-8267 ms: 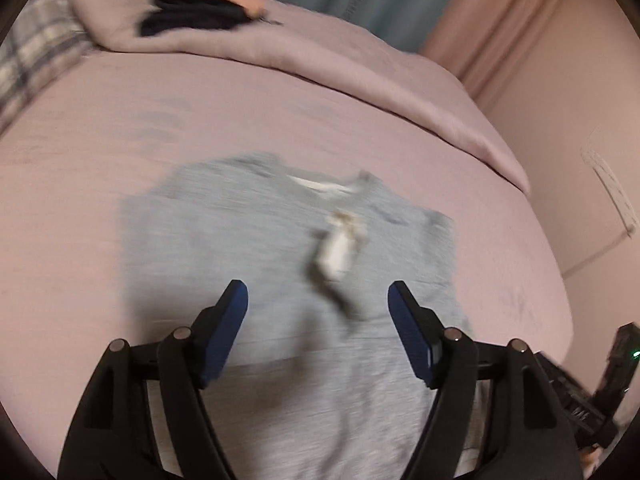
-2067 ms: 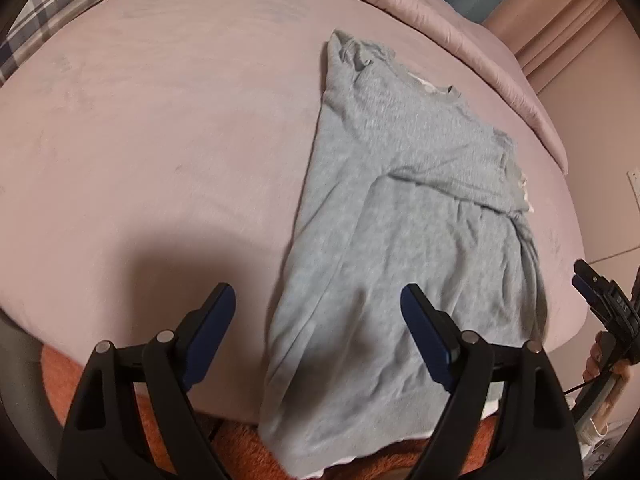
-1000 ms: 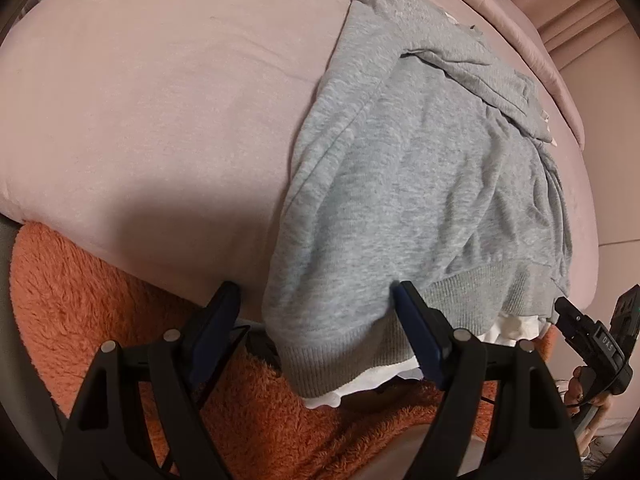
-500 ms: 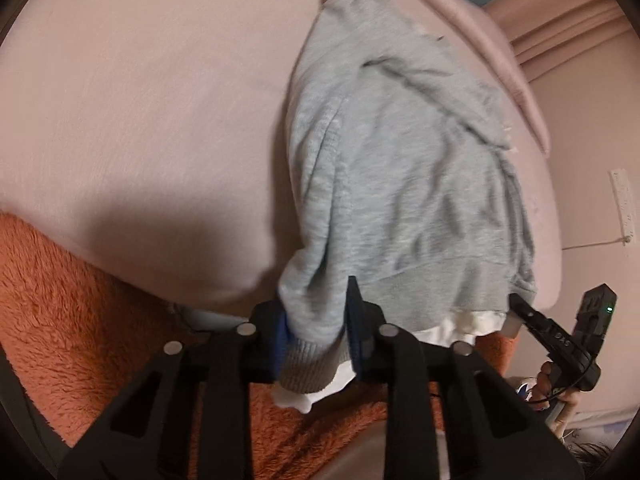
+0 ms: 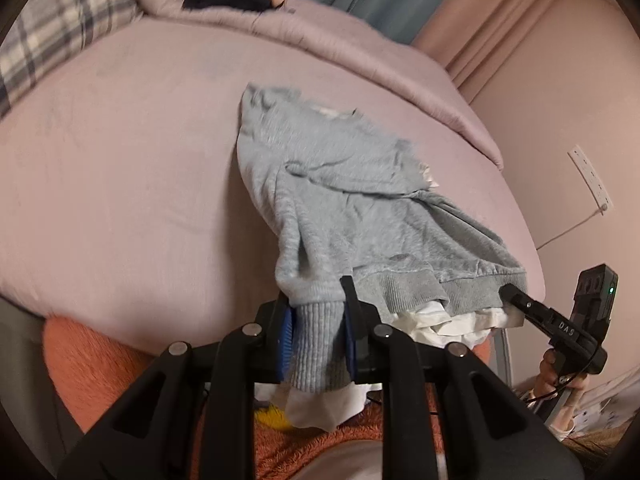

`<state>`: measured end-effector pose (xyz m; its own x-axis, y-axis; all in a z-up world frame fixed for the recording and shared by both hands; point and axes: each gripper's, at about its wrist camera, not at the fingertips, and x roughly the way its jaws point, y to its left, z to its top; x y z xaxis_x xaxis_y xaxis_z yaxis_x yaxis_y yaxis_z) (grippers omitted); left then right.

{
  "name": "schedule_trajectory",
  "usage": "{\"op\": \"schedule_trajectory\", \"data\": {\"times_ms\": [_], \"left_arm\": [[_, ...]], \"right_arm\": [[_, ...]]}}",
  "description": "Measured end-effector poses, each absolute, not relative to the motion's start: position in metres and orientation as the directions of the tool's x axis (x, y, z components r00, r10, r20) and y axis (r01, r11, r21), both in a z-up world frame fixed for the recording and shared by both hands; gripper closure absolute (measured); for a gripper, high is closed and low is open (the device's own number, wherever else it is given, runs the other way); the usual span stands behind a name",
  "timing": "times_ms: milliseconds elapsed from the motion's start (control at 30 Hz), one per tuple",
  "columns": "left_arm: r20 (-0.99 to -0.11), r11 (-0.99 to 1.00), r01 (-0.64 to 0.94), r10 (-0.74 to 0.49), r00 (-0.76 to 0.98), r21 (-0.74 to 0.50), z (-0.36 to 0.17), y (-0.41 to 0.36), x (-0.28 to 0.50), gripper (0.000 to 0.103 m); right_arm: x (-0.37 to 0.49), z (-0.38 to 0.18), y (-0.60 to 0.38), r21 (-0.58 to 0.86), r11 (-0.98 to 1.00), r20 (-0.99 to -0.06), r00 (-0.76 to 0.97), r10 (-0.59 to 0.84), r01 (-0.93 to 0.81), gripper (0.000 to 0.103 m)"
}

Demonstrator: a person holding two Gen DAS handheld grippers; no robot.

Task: Fold small clothes

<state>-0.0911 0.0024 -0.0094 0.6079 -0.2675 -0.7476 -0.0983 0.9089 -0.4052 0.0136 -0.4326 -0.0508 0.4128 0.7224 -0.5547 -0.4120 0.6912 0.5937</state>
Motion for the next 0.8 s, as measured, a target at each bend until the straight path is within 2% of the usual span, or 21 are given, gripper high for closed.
{"op": "schedule_trajectory", "data": {"times_ms": [467, 667, 800], "left_arm": [[-0.698, 0.921, -0.023, -0.278, 0.661, -0.388, 0.031, 0.004, -0.1, 0.084], [-0.679, 0.932, -0.005, -0.262, 0.686, -0.364, 0.046, 0.007, -0.104, 0.084], [-0.687, 0.937, -0.005, -0.253, 0.681, -0.35, 0.043, 0.006, -0.098, 0.084]], "right_arm": [[0.002, -0.016, -0.436, 0.618, 0.607, -0.43, 0.432, 0.793, -0.5, 0.083], [-0.007, 0.001, -0.443, 0.598, 0.608, -0.393, 0.469, 0.79, -0.522, 0.083], [-0.004, 0.002, -0.437, 0.582, 0.622, -0.4, 0.482, 0.78, -0.524, 0.083]]}}
